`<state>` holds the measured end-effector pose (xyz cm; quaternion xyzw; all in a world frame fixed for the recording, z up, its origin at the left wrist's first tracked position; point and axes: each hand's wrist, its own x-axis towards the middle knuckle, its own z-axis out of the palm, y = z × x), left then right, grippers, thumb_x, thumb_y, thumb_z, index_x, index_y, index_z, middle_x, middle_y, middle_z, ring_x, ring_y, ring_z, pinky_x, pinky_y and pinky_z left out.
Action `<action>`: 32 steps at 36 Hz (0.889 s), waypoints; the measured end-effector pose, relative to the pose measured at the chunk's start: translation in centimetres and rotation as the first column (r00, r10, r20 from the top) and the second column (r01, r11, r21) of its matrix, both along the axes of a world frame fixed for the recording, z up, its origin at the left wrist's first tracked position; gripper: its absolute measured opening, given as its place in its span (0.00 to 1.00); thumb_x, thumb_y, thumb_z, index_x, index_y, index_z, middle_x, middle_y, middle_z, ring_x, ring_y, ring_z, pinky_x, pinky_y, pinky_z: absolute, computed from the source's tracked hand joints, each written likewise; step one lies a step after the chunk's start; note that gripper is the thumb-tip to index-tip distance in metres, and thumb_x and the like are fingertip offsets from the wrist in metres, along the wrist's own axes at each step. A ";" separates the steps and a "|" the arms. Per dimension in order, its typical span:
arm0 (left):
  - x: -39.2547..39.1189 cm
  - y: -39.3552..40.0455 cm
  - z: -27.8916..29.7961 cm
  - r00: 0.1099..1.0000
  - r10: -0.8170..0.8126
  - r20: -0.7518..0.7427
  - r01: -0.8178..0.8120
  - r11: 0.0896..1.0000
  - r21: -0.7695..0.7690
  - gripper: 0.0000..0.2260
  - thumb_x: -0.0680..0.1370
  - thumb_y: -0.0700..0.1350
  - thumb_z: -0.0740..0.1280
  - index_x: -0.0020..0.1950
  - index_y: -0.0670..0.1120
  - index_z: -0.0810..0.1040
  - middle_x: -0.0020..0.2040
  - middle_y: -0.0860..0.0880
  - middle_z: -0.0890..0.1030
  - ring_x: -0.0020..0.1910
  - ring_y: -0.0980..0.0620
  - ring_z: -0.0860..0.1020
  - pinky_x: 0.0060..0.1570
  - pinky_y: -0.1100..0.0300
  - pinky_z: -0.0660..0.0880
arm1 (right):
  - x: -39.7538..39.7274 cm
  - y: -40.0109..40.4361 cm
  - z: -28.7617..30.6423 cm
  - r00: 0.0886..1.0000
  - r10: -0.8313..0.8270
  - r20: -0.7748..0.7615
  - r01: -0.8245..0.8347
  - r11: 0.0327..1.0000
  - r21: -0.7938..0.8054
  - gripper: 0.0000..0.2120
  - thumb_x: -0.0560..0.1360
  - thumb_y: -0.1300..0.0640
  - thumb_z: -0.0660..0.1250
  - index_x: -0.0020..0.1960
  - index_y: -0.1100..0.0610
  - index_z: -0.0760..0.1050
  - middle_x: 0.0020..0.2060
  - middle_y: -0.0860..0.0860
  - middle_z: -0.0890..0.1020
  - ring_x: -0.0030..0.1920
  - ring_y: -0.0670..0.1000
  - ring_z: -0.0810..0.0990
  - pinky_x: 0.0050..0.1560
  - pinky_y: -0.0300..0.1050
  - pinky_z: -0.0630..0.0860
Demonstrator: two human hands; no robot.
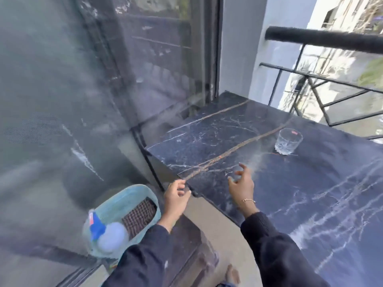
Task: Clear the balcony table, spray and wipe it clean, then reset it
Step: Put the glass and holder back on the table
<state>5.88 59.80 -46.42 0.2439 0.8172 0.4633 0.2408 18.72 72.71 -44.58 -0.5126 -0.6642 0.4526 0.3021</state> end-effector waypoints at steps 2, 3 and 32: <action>-0.9 -5.1 -0.9 0.997 0.083 -0.001 -0.083 0.996 -0.037 0.10 0.74 0.34 0.69 0.55 0.40 0.77 0.46 0.47 0.76 0.42 0.48 0.75 0.45 0.61 0.70 | -2.0 -4.1 -1.0 0.992 0.124 0.036 -0.122 0.992 -0.044 0.22 0.74 0.67 0.64 0.66 0.61 0.65 0.55 0.57 0.76 0.45 0.53 0.74 0.46 0.39 0.69; -1.4 -7.4 -1.3 0.993 0.117 0.009 -0.116 0.992 -0.052 0.09 0.74 0.34 0.69 0.52 0.42 0.77 0.44 0.48 0.76 0.42 0.48 0.75 0.45 0.60 0.71 | -3.0 -6.1 -1.6 0.980 0.188 0.067 -0.184 0.981 -0.057 0.22 0.73 0.67 0.64 0.66 0.60 0.66 0.55 0.57 0.77 0.46 0.54 0.76 0.47 0.41 0.70; -1.9 -25.8 -10.2 0.950 -0.143 -0.278 -0.009 0.876 -0.482 0.24 0.76 0.45 0.69 0.71 0.44 0.69 0.65 0.46 0.74 0.63 0.46 0.73 0.60 0.54 0.70 | -8.8 -20.9 -11.9 0.220 0.802 0.555 -0.859 0.429 -0.278 0.26 0.73 0.57 0.68 0.69 0.51 0.67 0.67 0.51 0.72 0.66 0.54 0.70 0.67 0.48 0.68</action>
